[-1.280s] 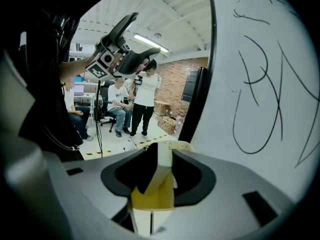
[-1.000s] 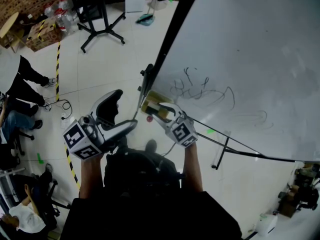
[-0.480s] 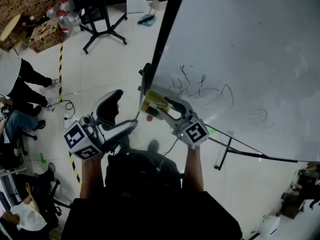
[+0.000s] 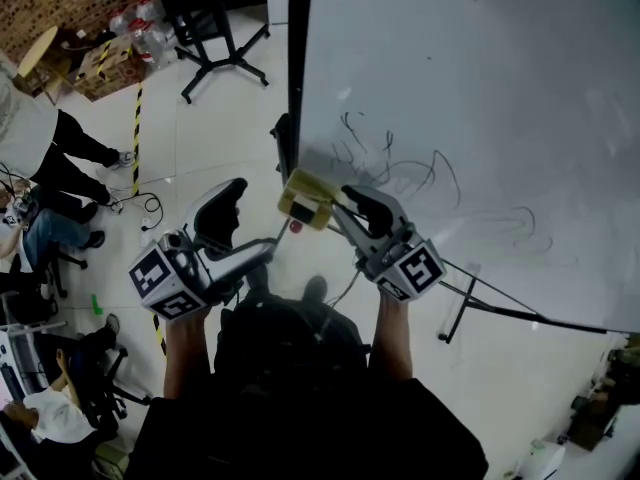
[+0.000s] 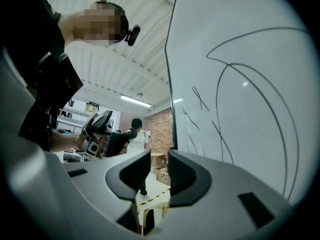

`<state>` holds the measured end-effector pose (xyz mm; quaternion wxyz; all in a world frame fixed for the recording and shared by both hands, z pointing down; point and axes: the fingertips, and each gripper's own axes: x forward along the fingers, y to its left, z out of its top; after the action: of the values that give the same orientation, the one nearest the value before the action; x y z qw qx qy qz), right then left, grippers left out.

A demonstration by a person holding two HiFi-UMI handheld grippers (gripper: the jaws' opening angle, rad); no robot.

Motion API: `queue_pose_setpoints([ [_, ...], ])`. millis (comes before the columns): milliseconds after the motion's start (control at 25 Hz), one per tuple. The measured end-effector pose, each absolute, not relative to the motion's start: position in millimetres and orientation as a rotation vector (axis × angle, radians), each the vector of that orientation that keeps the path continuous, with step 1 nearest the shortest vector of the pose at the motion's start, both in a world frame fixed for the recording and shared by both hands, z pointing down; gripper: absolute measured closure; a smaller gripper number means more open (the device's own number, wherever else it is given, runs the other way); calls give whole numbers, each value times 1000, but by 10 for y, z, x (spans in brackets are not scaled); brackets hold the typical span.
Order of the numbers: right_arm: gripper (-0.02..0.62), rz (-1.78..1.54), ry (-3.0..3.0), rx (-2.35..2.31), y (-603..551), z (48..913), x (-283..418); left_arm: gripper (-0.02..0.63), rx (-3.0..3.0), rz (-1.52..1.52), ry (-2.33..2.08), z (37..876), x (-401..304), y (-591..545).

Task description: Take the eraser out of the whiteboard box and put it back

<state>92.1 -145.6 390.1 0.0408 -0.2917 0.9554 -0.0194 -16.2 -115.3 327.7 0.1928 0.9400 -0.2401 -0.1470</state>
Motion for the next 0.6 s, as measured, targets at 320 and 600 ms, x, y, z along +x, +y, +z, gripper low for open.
queue_pose_setpoints([
  [320,482,-71,2832,-791,-1197,3687,1222,192,2631,-342,-753,3265,103,-955],
  [600,482,-102,2761,-731,-1162,3649,1323,192,2618,-272,-816,3281,142,-818],
])
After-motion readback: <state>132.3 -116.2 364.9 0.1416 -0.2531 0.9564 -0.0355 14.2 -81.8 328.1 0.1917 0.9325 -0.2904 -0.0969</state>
